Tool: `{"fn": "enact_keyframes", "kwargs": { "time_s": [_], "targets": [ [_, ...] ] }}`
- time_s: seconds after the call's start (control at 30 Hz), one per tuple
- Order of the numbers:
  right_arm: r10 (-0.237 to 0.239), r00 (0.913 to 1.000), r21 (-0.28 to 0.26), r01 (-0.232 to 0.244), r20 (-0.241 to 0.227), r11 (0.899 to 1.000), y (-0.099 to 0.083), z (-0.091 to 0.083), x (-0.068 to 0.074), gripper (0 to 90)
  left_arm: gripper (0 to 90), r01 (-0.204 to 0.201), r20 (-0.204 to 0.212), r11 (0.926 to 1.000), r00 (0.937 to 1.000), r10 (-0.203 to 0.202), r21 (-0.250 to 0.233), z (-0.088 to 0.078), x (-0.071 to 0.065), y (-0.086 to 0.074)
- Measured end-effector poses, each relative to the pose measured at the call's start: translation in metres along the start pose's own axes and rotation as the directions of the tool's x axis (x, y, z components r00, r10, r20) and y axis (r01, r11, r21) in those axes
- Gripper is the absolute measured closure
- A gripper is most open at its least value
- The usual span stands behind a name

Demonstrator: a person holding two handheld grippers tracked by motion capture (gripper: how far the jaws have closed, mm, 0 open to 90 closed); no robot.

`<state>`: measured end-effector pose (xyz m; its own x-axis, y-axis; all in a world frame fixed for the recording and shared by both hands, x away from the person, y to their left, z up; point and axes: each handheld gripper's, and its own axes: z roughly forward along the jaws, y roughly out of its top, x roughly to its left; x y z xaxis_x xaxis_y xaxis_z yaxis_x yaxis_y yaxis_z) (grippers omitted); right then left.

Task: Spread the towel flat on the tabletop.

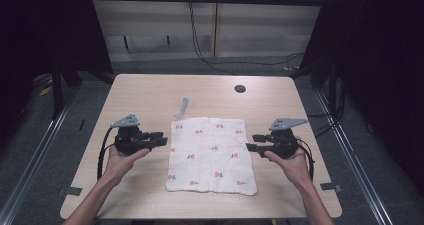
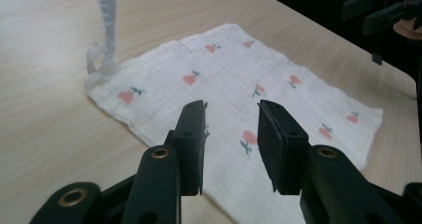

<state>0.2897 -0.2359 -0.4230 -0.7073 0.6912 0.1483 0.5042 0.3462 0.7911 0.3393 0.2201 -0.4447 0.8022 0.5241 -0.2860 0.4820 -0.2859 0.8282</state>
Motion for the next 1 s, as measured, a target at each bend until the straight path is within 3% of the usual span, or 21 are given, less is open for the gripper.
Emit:
{"fn": "enact_keyframes", "kwargs": {
  "time_s": [0.13,0.3,0.33,0.4,0.6,0.7,0.77,0.83,0.93,1.0],
  "targets": [
    [0.002,0.9998,0.016,-0.002,-0.022,1.0,-0.013,-0.002,0.014,56.0,63.4,-0.034,-0.006,0.9984,0.9994,0.035,0.045,-0.008,-0.012,-0.01],
    [0.0,0.9995,0.069,0.002,-0.031,0.998,-0.035,-0.001,0.028,60.0,63.1,-0.021,0.013,0.9976,0.9997,0.02,0.066,-0.017,-0.025,-0.029],
    [-0.003,0.9995,0.075,0.005,-0.031,0.997,-0.039,0.0,0.029,60.9,63.2,-0.033,0.005,0.997,0.9995,0.032,0.071,-0.017,-0.028,-0.033],
    [0.007,0.9993,0.094,-0.003,-0.038,0.996,-0.048,0.003,0.031,62.4,60.6,-0.063,0.008,0.9927,0.998,0.063,0.103,-0.012,-0.032,-0.038],
    [-0.009,0.999,0.156,0.015,-0.044,0.988,-0.069,0.015,0.04,63.8,56.4,-0.06,0.033,0.9872,0.9979,0.056,0.148,0.004,-0.035,-0.047],
    [-0.026,0.9988,0.177,0.033,-0.041,0.984,-0.072,0.018,0.04,62.1,55.5,-0.077,0.037,0.984,0.9967,0.072,0.161,0.01,-0.039,-0.047],
    [-0.034,0.9981,0.178,0.043,-0.051,0.983,-0.074,0.02,0.042,60.7,55.6,-0.093,0.053,0.9791,0.995,0.085,0.181,0.016,-0.042,-0.047],
    [-0.073,0.9962,0.197,0.081,-0.049,0.977,-0.075,0.021,0.044,59.2,63.7,-0.124,0.104,0.974,0.9889,0.106,0.189,0.02,-0.046,-0.047],
    [-0.08,0.9956,0.192,0.088,-0.049,0.977,-0.077,0.02,0.043,57.4,63.8,-0.154,0.13,0.961,0.9834,0.127,0.229,0.026,-0.052,-0.05],
    [-0.084,0.9954,0.191,0.091,-0.046,0.977,-0.078,0.021,0.041,57.4,62.0,-0.157,0.128,0.9582,0.9832,0.129,0.239,0.029,-0.053,-0.053]
  ]
}}
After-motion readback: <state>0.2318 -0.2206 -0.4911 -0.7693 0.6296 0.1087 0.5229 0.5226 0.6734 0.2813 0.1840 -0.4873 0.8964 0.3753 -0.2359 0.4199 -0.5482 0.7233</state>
